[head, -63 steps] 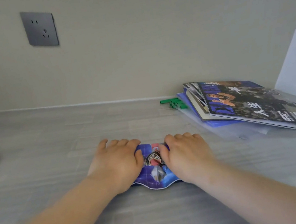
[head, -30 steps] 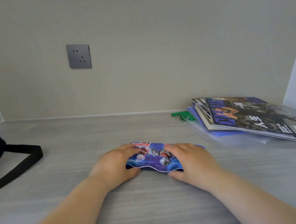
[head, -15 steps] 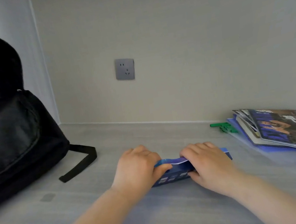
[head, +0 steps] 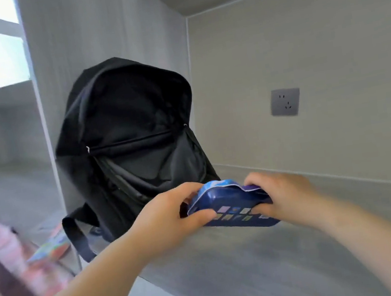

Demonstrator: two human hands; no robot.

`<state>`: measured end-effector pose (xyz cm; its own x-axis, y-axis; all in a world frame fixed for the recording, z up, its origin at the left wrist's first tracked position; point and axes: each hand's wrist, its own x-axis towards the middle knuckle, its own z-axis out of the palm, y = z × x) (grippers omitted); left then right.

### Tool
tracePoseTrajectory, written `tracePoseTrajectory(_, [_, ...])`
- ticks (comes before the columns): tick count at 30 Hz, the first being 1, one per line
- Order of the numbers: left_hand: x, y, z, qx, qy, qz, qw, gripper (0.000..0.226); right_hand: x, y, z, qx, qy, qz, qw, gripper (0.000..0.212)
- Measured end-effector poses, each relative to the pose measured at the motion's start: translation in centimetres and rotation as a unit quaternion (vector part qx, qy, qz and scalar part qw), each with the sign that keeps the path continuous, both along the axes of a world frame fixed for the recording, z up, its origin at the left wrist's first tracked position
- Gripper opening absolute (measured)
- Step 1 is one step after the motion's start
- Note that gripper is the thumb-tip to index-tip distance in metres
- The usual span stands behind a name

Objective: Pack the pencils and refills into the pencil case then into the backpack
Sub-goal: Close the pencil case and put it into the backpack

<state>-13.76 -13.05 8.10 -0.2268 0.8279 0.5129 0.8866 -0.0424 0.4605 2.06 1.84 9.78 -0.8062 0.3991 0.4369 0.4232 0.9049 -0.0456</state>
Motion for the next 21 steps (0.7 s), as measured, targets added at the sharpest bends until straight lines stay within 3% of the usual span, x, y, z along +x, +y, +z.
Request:
tracePoseTrajectory(4, [-5.2, -1.3, 1.9, 0.095, 0.058, 0.091, 0.99, 0.024, -2.5, 0.8, 2.8, -0.088, 0.092, 0.045, 0.991, 0.032])
tracePoseTrajectory(7, [-10.2, -1.2, 4.1, 0.105, 0.074, 0.178, 0.976, 0.026, -4.6, 1.9, 5.2, -0.157, 0.186, 0.099, 0.965, 0.037])
tracePoseTrajectory(14, [-18.3, 2.3, 6.3, -0.107, 0.143, 0.3, 0.937, 0.038, -12.5, 4.0, 9.4, -0.221, 0.356, 0.201, 0.885, 0.038])
tracePoseTrajectory(17, [-19.4, 4.7, 6.8, -0.206, 0.182, 0.343, 0.898, 0.051, -16.5, 4.4, 9.7, -0.237, 0.363, 0.231, 0.871, 0.039])
tracePoseTrajectory(21, [-19.8, 6.1, 7.0, -0.216, 0.173, 0.394, 0.877, 0.045, -20.4, 5.0, 8.9, -0.253, 0.361, 0.266, 0.857, 0.038])
